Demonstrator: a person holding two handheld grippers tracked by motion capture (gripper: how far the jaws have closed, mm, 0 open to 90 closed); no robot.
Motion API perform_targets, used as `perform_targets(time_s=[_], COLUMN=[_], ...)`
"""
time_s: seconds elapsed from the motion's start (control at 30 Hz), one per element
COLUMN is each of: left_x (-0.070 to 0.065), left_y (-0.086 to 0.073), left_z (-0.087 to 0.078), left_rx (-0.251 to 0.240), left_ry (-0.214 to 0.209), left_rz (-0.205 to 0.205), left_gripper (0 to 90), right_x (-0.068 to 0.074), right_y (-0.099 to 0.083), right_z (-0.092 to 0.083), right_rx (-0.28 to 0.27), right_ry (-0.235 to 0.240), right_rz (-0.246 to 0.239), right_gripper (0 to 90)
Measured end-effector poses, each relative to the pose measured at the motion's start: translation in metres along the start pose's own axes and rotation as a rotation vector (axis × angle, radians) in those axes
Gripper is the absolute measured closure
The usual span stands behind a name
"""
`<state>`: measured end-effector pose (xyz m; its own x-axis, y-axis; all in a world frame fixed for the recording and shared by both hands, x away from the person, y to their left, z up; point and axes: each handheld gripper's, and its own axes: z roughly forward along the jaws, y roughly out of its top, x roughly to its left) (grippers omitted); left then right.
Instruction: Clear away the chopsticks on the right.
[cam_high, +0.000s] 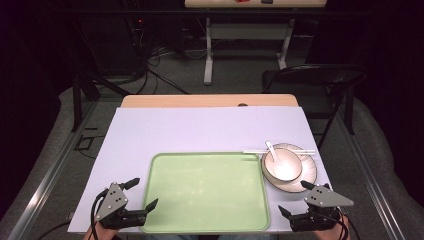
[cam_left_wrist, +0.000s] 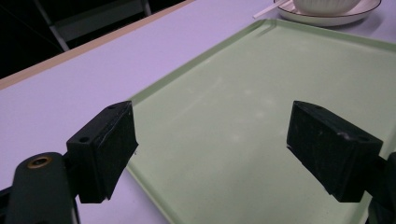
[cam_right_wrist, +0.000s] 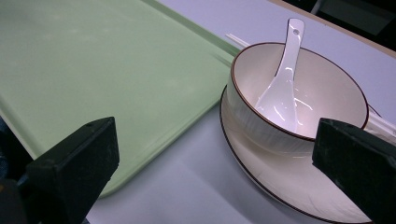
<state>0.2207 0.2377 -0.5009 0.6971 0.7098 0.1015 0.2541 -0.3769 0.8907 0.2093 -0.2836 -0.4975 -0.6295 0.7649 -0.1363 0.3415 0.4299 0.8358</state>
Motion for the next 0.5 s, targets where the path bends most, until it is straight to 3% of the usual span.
perform_targets(time_s=[0.33,0.43,0.5], left_x=[0.0021,0.0041,0.0039], left_y=[0.0006,-0.0008,-0.0008], left_z=[0.0056,0.0018,0.0009], left_rx=[0.012,-0.005,-0.012], left_ry=[0.006,0.004,-0.015], left_rz=[-0.021,-0.033,-0.026], left_gripper=[15.9,15.8,15.8], right_x=[0.0005,-0.0014,-0.0025], right_y=[-0.0035,-0.0018,-0.0013], right_z=[0.0012,0.0009,0.0015], right_rx=[0.051,0.062,0.077], right_ry=[0.014,0.01,0.014], right_rz=[-0.011,-0.022,-0.026], right_gripper=[0.0,0.0,0.0])
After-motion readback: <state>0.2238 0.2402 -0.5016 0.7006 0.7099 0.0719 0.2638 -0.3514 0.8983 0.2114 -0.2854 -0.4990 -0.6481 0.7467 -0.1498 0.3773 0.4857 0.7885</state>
